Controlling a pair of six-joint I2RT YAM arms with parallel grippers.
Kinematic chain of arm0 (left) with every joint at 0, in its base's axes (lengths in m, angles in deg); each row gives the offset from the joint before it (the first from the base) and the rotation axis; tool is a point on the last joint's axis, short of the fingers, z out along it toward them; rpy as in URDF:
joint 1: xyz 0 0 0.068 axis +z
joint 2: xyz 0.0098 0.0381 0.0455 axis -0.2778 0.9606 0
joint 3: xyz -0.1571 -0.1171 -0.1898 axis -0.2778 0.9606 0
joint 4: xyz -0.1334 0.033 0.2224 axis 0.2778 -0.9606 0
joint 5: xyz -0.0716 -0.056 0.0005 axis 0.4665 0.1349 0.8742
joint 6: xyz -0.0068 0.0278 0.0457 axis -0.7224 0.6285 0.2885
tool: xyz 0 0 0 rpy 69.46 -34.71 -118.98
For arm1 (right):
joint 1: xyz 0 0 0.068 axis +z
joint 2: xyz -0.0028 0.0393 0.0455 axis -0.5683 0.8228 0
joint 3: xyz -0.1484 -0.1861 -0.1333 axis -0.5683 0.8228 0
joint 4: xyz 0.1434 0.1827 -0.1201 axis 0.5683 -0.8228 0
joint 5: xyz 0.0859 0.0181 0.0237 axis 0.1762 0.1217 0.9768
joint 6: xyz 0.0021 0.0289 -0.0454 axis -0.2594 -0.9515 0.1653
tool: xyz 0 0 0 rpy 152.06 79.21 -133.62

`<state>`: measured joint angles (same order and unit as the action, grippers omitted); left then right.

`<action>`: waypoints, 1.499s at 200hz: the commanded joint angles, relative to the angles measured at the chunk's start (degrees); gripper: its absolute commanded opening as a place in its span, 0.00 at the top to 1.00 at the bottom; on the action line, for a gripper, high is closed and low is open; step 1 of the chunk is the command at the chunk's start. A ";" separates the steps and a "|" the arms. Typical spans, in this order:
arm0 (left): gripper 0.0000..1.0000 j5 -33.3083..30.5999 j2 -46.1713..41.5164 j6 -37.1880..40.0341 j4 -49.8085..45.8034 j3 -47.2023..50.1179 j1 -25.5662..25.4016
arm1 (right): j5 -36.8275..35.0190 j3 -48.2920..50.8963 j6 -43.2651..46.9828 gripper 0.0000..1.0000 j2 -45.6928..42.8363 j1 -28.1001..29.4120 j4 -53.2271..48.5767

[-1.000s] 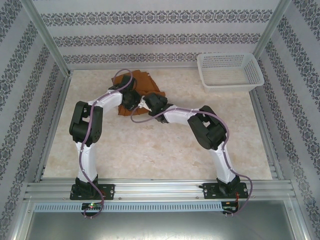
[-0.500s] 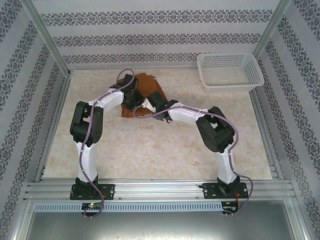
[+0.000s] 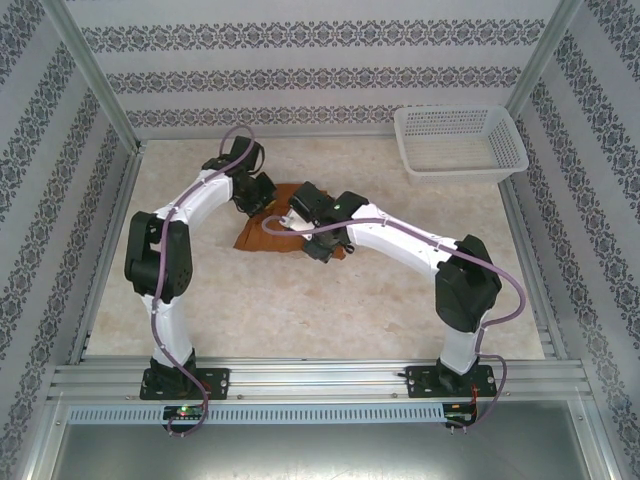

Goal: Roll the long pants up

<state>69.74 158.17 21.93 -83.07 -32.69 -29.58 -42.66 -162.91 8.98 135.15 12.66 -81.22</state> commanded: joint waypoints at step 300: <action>1.00 -7.31 -21.49 0.11 5.18 28.37 2.48 | 40.32 -36.30 0.25 1.00 27.91 -5.02 -26.94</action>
<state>64.49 136.69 20.64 -77.34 -2.97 -27.64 -9.06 -193.86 7.67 160.42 7.56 -106.70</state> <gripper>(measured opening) 0.046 0.158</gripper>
